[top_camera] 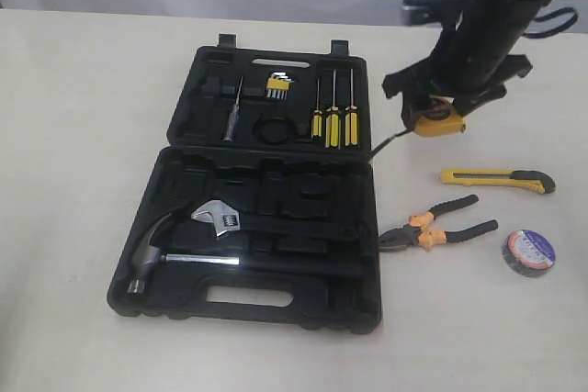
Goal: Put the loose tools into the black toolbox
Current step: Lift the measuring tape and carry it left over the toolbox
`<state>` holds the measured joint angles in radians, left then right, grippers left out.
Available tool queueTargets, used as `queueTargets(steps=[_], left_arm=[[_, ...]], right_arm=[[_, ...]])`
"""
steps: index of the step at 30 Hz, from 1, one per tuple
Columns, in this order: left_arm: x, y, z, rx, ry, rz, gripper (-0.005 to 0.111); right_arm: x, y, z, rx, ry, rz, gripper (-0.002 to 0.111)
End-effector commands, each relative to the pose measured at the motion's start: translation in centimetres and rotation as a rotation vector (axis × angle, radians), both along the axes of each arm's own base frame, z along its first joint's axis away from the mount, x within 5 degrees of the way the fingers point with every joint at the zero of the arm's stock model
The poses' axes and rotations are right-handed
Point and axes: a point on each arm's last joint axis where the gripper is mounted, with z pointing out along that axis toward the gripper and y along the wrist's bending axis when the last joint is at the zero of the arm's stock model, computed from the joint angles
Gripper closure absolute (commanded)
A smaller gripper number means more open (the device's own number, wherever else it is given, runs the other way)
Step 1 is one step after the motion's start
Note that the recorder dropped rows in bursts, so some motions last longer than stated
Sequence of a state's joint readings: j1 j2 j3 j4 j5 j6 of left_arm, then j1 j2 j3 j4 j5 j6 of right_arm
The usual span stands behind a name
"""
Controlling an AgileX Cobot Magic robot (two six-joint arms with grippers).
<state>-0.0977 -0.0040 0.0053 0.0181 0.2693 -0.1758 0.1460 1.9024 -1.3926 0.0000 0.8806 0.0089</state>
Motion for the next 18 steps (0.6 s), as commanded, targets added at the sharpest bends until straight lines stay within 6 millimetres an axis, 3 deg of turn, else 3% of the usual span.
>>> queueTargets(steps=[1, 4, 9, 14, 18], left_arm=[[0.0, 0.0, 0.1, 0.005, -0.001, -0.005, 0.107], [0.0, 0.0, 0.1, 0.005, -0.001, -0.005, 0.107], [0.0, 0.0, 0.1, 0.005, -0.001, -0.005, 0.107], [0.0, 0.0, 0.1, 0.005, -0.001, -0.005, 0.107], [0.0, 0.0, 0.1, 0.005, -0.001, -0.005, 0.107]], right_arm=[[-2.9, 2.3, 5.5, 0.060, -0.039, -0.048, 0.109], [-4.9, 5.1, 7.7, 0.095, -0.065, -0.034, 0.109], [-7.6, 11.4, 9.4, 0.158, -0.095, 0.049, 0.109], [-8.5, 17.5, 8.6, 0.254, -0.212, 0.066, 0.109], [-8.4, 21.4, 5.9, 0.283, -0.293, 0.069, 0.109]])
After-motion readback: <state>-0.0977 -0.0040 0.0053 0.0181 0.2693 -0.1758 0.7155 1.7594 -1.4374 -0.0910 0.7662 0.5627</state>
